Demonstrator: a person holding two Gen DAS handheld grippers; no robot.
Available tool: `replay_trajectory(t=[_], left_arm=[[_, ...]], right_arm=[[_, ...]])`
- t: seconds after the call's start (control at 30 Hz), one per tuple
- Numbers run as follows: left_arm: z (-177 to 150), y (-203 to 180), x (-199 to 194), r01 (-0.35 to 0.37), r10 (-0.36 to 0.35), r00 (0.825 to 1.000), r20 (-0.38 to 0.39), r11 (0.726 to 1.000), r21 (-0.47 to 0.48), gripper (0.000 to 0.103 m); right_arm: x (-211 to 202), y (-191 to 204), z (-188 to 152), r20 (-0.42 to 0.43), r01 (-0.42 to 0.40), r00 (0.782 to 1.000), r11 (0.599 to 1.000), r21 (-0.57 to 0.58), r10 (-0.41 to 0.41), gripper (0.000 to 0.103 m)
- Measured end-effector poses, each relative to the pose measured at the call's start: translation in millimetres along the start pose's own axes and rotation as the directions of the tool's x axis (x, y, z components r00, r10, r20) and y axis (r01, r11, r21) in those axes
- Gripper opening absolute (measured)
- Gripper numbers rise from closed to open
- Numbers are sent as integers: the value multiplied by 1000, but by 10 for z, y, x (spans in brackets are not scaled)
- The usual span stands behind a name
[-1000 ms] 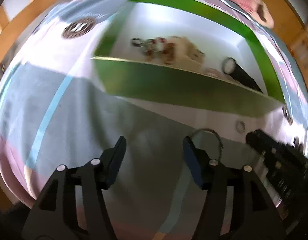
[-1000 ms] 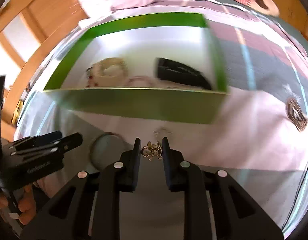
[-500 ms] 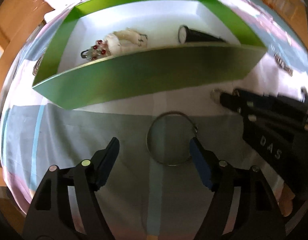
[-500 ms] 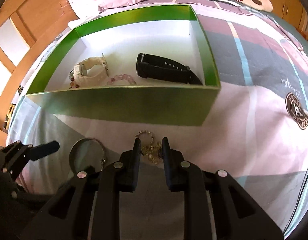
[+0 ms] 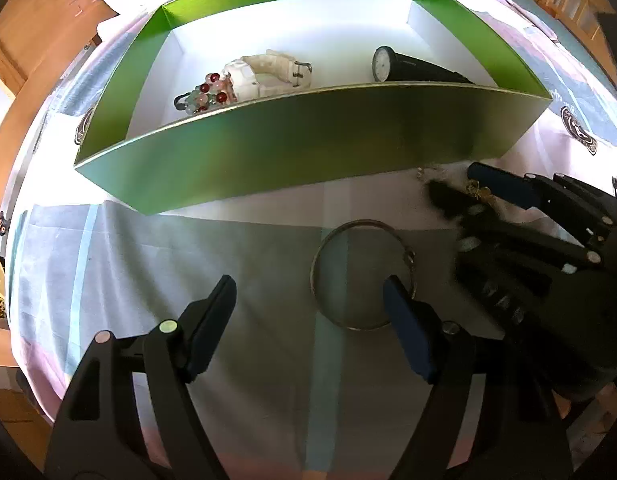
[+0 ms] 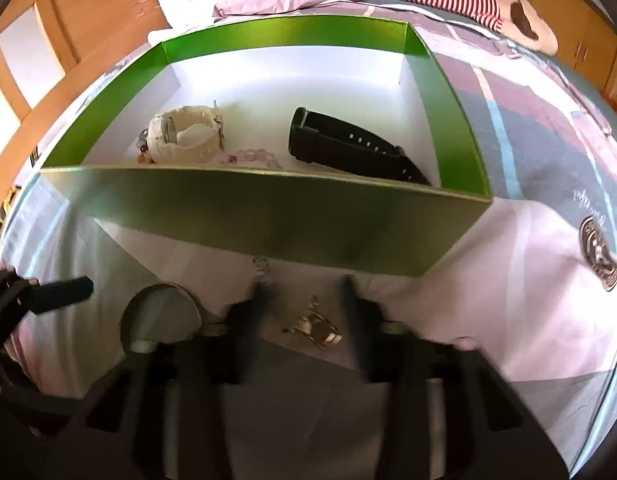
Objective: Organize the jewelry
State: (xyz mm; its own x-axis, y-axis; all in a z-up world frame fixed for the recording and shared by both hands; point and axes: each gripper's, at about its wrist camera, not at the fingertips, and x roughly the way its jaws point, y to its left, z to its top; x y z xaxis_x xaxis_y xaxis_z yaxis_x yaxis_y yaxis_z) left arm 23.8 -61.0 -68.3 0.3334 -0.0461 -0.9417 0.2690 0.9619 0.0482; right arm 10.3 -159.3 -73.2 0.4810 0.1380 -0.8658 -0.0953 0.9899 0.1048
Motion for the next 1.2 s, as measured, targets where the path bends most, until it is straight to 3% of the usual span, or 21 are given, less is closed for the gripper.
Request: replay_trajectory(t=[0.1, 0.27, 0.4, 0.43, 0.5, 0.53, 0.6, 0.73, 0.87, 0.97, 1.03, 1.1, 1.13, 1.2], left_arm=[[13, 40, 4, 7, -7, 1000, 2, 1000, -18, 76], [2, 125, -32, 5, -4, 1000, 7, 1000, -30, 76], [64, 180, -126, 13, -10, 998, 66, 999, -50, 76], [105, 167, -151, 16, -11, 996, 87, 999, -49, 75], [184, 96, -179, 22, -17, 993, 113, 999, -40, 59], [228, 35, -174, 33, -30, 993, 117, 999, -28, 59], [281, -121, -133, 52, -54, 992, 113, 998, 19, 59], [335, -358, -2, 5, -13, 995, 96, 996, 91, 63], [373, -333, 109, 64, -66, 997, 42, 997, 52, 67], [364, -309, 143, 56, -58, 997, 45, 998, 42, 66], [348, -299, 139, 43, -45, 998, 51, 998, 42, 59], [329, -247, 108, 48, -50, 997, 59, 998, 27, 32], [322, -206, 94, 47, -48, 997, 64, 999, 13, 25], [297, -96, 65, 77, -76, 995, 59, 997, -23, 21]], right_arm=[[-43, -46, -29, -15, -50, 999, 999, 14, 51, 24], [-194, -122, -92, -6, -63, 998, 998, 26, 64, 24], [-290, -274, -128, 2, -55, 999, 997, 63, 55, 24], [-275, -293, -124, 0, -49, 999, 996, 70, 49, 24], [-267, -352, -157, -6, -46, 999, 995, 92, 47, 24], [-256, -375, -183, -12, -51, 999, 993, 104, 52, 24], [-237, -396, -221, -20, -56, 998, 992, 116, 58, 24], [-222, -421, -257, -24, -32, 999, 993, 116, 35, 24], [-250, -438, -239, -28, 5, 1000, 994, 105, -2, 24], [-251, -440, -231, -28, 11, 1000, 995, 100, -8, 24], [-244, -443, -242, -30, 9, 1000, 995, 104, -5, 24], [-245, -442, -260, -30, 7, 1000, 994, 108, -4, 24], [-248, -445, -267, -30, 5, 1000, 994, 112, -2, 24], [-254, -460, -272, -30, 2, 1000, 993, 117, 1, 24]])
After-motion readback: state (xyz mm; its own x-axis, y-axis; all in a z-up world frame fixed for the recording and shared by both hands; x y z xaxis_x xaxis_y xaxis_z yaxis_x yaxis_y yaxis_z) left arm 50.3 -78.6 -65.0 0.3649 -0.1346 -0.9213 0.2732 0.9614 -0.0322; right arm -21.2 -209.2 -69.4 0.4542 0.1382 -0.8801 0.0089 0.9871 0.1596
